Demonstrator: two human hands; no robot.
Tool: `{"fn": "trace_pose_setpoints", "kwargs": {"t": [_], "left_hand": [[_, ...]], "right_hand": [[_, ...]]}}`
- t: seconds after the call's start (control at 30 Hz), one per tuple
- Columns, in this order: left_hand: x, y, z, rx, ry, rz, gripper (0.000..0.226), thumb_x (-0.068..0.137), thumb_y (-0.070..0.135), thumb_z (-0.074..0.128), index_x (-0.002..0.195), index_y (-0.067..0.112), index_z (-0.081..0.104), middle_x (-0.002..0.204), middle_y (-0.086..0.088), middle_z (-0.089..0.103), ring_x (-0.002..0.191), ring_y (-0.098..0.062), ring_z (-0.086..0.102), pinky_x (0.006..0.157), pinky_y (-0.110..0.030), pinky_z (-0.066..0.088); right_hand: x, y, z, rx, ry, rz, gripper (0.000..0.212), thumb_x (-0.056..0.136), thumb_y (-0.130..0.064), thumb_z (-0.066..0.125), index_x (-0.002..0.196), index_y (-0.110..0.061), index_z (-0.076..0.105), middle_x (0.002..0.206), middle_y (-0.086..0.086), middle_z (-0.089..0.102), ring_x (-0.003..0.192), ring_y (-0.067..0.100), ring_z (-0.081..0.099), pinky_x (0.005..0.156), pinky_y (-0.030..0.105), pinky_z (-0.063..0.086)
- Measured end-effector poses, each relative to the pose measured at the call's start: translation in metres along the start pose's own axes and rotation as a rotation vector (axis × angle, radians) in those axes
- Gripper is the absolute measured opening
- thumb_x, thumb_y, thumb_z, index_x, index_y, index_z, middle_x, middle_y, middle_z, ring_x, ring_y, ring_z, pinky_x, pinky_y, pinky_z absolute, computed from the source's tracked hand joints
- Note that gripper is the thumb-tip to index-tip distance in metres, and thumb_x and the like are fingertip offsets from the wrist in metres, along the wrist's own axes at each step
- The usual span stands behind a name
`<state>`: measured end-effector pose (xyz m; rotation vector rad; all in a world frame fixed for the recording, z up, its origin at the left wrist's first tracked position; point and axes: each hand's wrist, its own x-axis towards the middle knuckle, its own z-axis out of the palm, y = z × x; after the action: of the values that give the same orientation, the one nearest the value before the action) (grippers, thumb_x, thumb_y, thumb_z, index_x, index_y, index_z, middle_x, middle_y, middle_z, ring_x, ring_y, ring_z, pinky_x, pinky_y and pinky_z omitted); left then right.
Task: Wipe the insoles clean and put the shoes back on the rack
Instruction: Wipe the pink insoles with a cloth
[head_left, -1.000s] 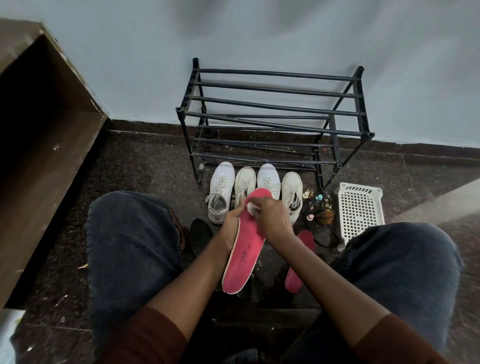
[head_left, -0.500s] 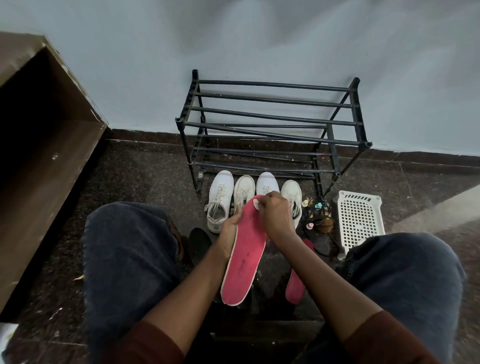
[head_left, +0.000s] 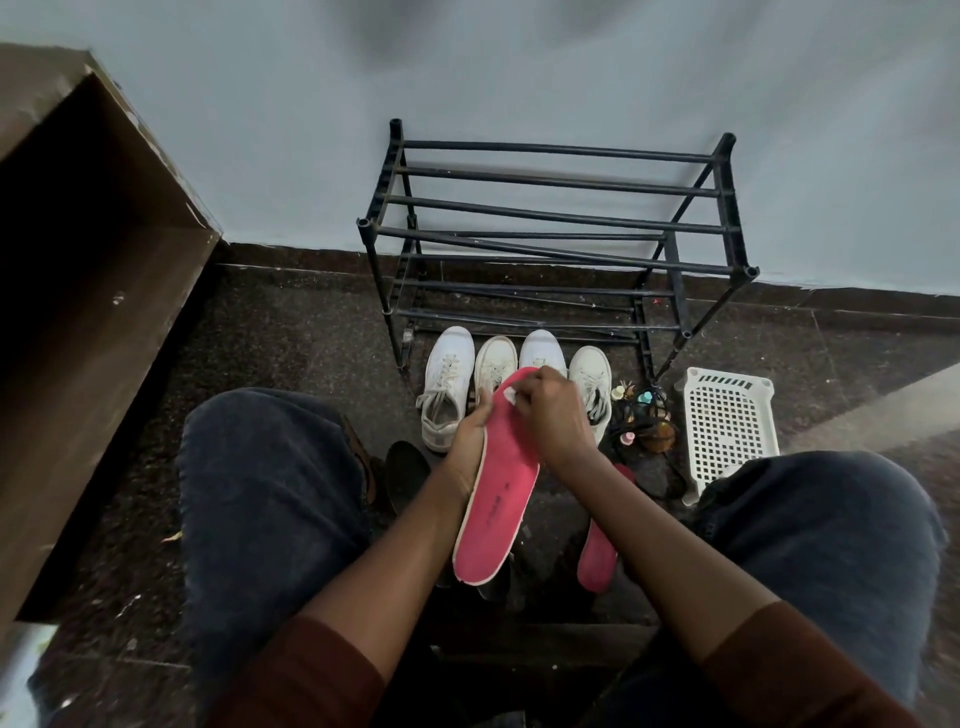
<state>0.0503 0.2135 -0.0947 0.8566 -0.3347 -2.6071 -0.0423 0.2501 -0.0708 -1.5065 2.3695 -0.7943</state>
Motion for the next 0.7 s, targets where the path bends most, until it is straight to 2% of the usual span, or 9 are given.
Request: {"fn": "trace_pose_setpoints", "kwargs": {"t": [0.17, 0.27, 0.4, 0.43, 0.5, 0.6, 0.7], "left_hand": [[-0.003, -0.004, 0.002, 0.011, -0.042, -0.046, 0.071, 0.101, 0.047, 0.02, 0.084, 0.01, 0.078, 0.083, -0.008, 0.074, 0.074, -0.019, 0.071, 0.066, -0.027, 0.058], [0.0, -0.002, 0.005, 0.012, 0.0, -0.037, 0.068, 0.101, 0.046, 0.021, 0.085, 0.006, 0.074, 0.077, -0.011, 0.071, 0.07, -0.021, 0.07, 0.063, -0.026, 0.058], [0.006, 0.006, 0.007, 0.032, 0.018, 0.021, 0.075, 0.102, 0.045, 0.018, 0.066, 0.003, 0.069, 0.063, -0.009, 0.065, 0.06, -0.016, 0.068, 0.059, -0.022, 0.057], [0.005, 0.007, 0.008, 0.064, 0.032, 0.024, 0.073, 0.102, 0.047, 0.018, 0.07, 0.002, 0.067, 0.065, -0.009, 0.064, 0.062, -0.015, 0.067, 0.061, -0.022, 0.057], [0.004, 0.008, 0.008, 0.137, 0.084, 0.011, 0.067, 0.1, 0.051, 0.019, 0.083, 0.0, 0.059, 0.073, -0.01, 0.062, 0.065, -0.016, 0.066, 0.065, -0.023, 0.055], [0.002, 0.008, 0.009, 0.183, 0.123, 0.035, 0.063, 0.1, 0.05, 0.018, 0.084, 0.001, 0.054, 0.076, -0.011, 0.058, 0.066, -0.015, 0.063, 0.066, -0.024, 0.054], [-0.002, 0.005, 0.015, 0.082, 0.139, 0.027, 0.055, 0.102, 0.043, 0.021, 0.086, 0.002, 0.053, 0.077, -0.011, 0.056, 0.073, -0.016, 0.059, 0.074, -0.023, 0.049]], "right_hand": [[0.007, 0.005, -0.006, 0.015, 0.104, 0.175, 0.018, 0.085, 0.0, 0.054, 0.092, 0.003, 0.07, 0.091, 0.018, 0.062, 0.079, 0.031, 0.059, 0.063, 0.023, 0.035], [-0.003, 0.0, -0.008, 0.024, 0.026, 0.074, 0.02, 0.085, -0.003, 0.055, 0.099, -0.001, 0.07, 0.099, 0.014, 0.063, 0.083, 0.028, 0.06, 0.069, 0.02, 0.037], [-0.026, -0.014, -0.009, 0.06, -0.092, -0.111, 0.022, 0.083, 0.001, 0.057, 0.099, -0.002, 0.071, 0.096, 0.015, 0.066, 0.082, 0.032, 0.062, 0.075, 0.034, 0.05], [-0.029, -0.015, -0.01, 0.082, -0.086, -0.12, 0.022, 0.082, 0.002, 0.057, 0.097, -0.002, 0.071, 0.094, 0.015, 0.066, 0.082, 0.032, 0.062, 0.075, 0.038, 0.05], [-0.034, -0.015, -0.01, 0.129, -0.08, -0.123, 0.021, 0.081, 0.004, 0.057, 0.095, -0.002, 0.072, 0.094, 0.014, 0.067, 0.083, 0.03, 0.063, 0.077, 0.037, 0.051], [-0.034, -0.013, -0.009, 0.127, -0.085, -0.111, 0.02, 0.082, 0.0, 0.059, 0.096, -0.004, 0.073, 0.096, 0.012, 0.068, 0.085, 0.027, 0.064, 0.081, 0.034, 0.05], [-0.025, -0.011, -0.006, 0.079, -0.052, -0.085, 0.019, 0.083, -0.002, 0.059, 0.096, -0.003, 0.072, 0.093, 0.014, 0.066, 0.08, 0.031, 0.062, 0.073, 0.036, 0.049]]}}
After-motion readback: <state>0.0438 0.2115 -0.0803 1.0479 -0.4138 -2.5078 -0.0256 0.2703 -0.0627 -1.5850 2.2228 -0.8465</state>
